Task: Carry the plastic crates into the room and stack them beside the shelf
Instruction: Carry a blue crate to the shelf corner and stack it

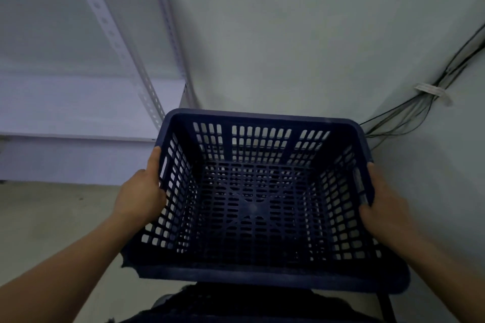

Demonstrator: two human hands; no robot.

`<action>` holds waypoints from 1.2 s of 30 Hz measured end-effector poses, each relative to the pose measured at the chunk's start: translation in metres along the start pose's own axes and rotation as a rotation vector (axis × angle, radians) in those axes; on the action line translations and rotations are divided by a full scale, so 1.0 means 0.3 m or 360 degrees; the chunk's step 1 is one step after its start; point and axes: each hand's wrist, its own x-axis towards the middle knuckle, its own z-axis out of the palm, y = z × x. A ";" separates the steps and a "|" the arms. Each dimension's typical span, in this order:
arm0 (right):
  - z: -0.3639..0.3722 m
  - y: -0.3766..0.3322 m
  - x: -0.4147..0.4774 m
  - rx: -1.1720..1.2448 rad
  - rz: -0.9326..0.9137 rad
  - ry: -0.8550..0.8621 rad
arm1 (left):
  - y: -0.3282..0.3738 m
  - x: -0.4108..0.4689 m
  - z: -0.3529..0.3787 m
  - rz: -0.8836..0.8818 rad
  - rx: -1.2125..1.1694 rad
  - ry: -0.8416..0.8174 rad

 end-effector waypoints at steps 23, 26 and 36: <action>0.014 0.016 -0.004 -0.0006 -0.0044 -0.0044 | -0.011 -0.042 -0.001 0.0010 -0.0063 0.0049; 0.011 0.013 0.000 -0.0010 -0.0036 -0.0051 | -0.014 -0.038 -0.003 0.0012 -0.0092 0.0026; 0.020 0.013 0.004 -0.0039 -0.0008 -0.0044 | -0.025 -0.034 -0.003 -0.0008 -0.0226 0.0008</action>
